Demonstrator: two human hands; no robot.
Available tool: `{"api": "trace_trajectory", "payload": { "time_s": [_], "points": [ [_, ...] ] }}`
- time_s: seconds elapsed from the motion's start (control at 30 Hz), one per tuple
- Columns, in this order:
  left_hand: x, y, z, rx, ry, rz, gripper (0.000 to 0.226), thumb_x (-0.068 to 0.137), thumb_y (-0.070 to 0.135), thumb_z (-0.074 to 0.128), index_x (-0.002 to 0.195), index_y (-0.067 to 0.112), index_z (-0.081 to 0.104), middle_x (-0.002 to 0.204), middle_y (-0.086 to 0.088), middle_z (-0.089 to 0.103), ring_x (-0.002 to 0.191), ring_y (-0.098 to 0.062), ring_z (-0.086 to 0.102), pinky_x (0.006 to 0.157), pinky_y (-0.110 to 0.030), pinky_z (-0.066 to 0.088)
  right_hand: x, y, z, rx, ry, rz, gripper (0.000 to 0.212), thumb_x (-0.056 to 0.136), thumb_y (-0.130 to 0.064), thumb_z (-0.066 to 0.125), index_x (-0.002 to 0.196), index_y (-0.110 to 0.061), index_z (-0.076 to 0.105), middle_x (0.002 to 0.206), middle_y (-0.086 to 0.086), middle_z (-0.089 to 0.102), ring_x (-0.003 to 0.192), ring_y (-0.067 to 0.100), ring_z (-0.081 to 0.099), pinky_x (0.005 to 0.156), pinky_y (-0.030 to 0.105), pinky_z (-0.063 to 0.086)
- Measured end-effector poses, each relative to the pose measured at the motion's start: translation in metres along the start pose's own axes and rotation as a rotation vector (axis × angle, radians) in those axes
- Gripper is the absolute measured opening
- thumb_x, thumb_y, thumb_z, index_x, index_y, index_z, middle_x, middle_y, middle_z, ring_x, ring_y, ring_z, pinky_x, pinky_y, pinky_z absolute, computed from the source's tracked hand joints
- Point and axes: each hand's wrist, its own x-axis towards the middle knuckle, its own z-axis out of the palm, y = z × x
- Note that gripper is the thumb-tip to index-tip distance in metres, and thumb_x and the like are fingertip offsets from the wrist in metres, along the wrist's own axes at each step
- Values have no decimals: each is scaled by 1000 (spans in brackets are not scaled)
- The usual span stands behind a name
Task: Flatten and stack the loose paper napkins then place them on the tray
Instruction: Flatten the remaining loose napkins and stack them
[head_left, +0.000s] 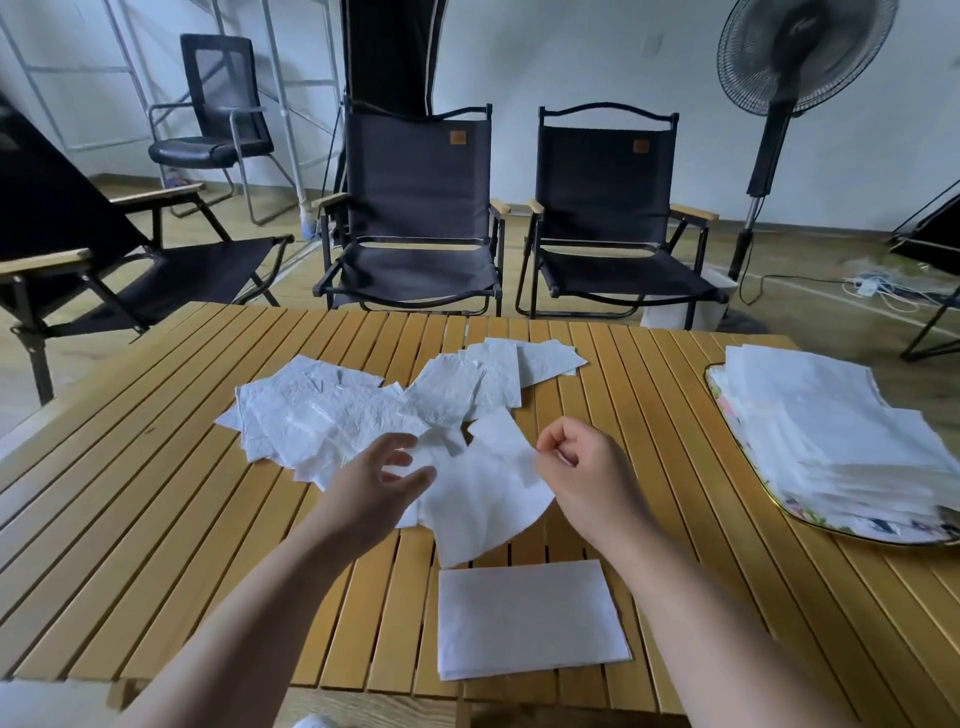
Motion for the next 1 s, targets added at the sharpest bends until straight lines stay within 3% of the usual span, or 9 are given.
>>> {"api": "trace_trajectory", "payload": {
  "time_s": [0.17,0.3,0.4,0.53,0.6,0.7,0.77,0.87,1.0],
  "points": [
    [-7,8,8,-85,-89,93,71,81,49,75,143,41,41,132,18,50,122,-4,48,81,-22,45,-13,-6,-21,164,-56,-34,13,90,-12,59,82,-21,60,59,-6,49,55,11,37,56,28,32],
    [-14,24,14,-235,-185,148,52,77,55,77,126,48,59,127,28,60,124,4,51,97,-30,43,-19,-12,-32,378,-80,54,15,85,-15,62,76,-27,62,75,1,61,72,18,54,66,33,44],
    [-21,39,17,-389,-257,150,41,79,45,78,117,39,66,117,17,70,113,-1,62,95,-27,47,-20,-13,-41,565,-88,151,20,94,-1,57,83,-17,60,77,0,65,71,15,60,65,28,48],
    [-26,55,22,-494,-288,91,18,91,25,70,105,14,74,106,-5,75,100,-19,68,87,-27,52,-17,-12,-46,739,-39,289,15,97,-3,57,89,-15,61,78,2,68,65,13,64,55,24,50],
    [-27,57,25,-573,-235,33,20,92,22,68,106,9,75,107,-11,75,101,-24,69,89,-32,54,-17,-9,-46,682,-35,334,5,97,-20,63,99,-16,66,87,4,74,74,18,70,61,29,53],
    [-30,57,25,-621,-131,-14,21,88,26,74,103,12,77,102,-11,76,97,-30,70,88,-41,53,-17,-2,-42,527,-192,380,42,89,-46,70,123,-23,61,106,7,77,94,27,74,71,35,56],
    [-31,55,24,-624,-85,-37,15,92,23,70,100,13,77,99,-10,76,90,-25,69,82,-38,52,-19,-1,-39,468,-192,341,56,86,-36,77,135,-26,52,112,9,75,97,28,74,79,39,59],
    [-32,54,23,-590,-57,-39,15,89,20,73,103,15,74,100,-9,76,99,-29,70,93,-45,54,-21,-5,-40,236,-58,158,62,88,-28,76,140,-43,47,103,3,72,100,19,70,90,36,55],
    [-36,57,21,-465,58,25,49,86,20,76,128,37,57,103,-1,75,98,-22,70,86,-45,59,-24,-6,-42,126,-108,-13,51,94,-21,70,139,-38,51,89,-9,78,90,6,72,83,31,56]
  ]
}}
